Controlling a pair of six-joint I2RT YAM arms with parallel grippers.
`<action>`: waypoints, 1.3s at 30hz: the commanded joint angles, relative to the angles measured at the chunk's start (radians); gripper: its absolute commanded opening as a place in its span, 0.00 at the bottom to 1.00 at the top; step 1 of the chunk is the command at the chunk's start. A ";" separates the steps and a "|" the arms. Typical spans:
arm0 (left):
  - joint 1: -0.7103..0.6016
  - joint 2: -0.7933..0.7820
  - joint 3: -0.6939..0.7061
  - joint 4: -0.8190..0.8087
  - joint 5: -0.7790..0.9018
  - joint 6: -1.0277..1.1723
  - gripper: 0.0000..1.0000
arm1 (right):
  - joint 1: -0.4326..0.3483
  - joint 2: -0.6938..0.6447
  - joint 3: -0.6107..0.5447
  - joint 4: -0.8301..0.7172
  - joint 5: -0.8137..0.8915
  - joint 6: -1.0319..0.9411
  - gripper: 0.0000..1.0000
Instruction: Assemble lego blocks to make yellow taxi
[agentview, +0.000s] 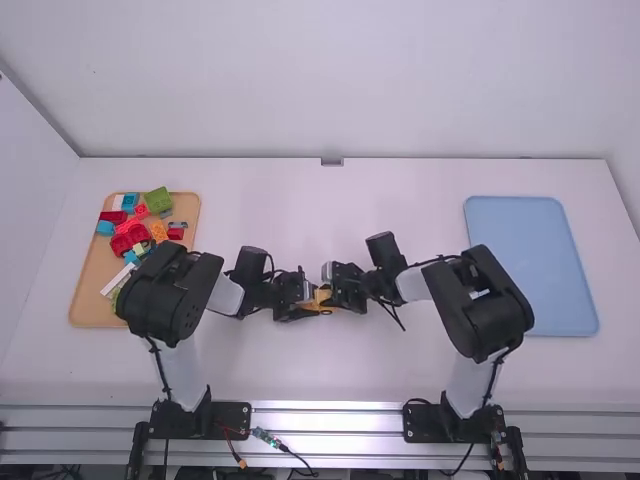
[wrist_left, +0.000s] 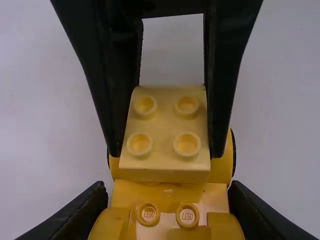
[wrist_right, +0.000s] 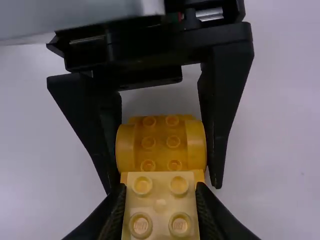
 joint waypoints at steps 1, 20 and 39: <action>-0.002 0.014 -0.026 -0.012 -0.047 0.000 0.38 | -0.006 0.015 0.008 0.000 0.029 0.003 0.10; -0.002 0.014 -0.001 -0.059 -0.042 0.005 0.38 | -0.004 0.015 0.008 0.006 0.013 0.003 0.33; -0.002 0.014 0.016 -0.096 -0.042 0.011 0.38 | -0.006 -0.009 0.009 0.032 -0.056 0.003 0.69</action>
